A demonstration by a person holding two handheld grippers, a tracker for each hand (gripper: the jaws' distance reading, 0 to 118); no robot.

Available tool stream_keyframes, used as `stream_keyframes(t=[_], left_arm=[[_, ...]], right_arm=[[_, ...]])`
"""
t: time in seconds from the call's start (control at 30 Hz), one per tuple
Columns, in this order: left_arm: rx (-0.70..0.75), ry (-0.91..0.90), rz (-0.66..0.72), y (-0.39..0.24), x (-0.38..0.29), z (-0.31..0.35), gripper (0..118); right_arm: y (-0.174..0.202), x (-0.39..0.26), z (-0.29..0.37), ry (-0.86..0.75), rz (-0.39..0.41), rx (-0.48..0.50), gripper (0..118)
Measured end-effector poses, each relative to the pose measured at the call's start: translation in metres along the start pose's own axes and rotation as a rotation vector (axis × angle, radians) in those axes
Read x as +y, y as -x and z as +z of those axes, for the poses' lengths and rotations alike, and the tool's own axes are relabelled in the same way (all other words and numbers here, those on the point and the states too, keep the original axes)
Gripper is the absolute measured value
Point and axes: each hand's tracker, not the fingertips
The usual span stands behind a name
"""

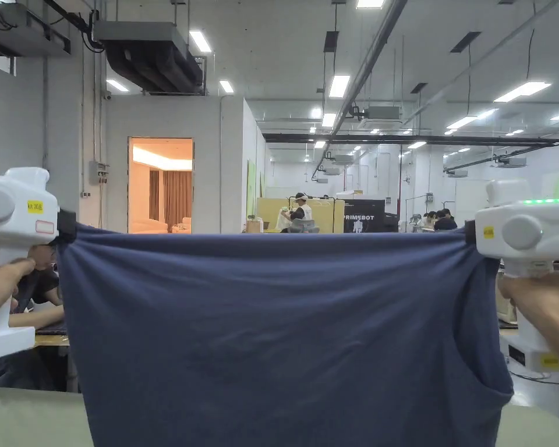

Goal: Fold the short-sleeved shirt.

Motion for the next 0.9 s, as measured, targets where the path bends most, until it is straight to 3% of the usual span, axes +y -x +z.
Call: stream_keyframes(t=[0.3, 0.5, 0.67, 0.9], left_arm=[[0.012, 0.035, -0.027, -0.003, -0.032, -0.005, 0], [-0.019, 0.102, 0.031, -0.005, -0.113, -0.002, 0], [-0.064, 0.189, 0.001, -0.014, -0.197, 0.02, 0], [-0.098, 0.233, 0.052, -0.007, -0.279, 0.083, 0]], right_arm=[[0.009, -0.039, 0.013, 0.035, 0.026, -0.018, 0], [0.006, -0.123, 0.031, 0.147, 0.029, -0.021, 0], [0.0, -0.193, 0.055, 0.237, 0.063, -0.028, 0], [-0.013, -0.258, 0.122, 0.302, 0.086, -0.025, 0]])
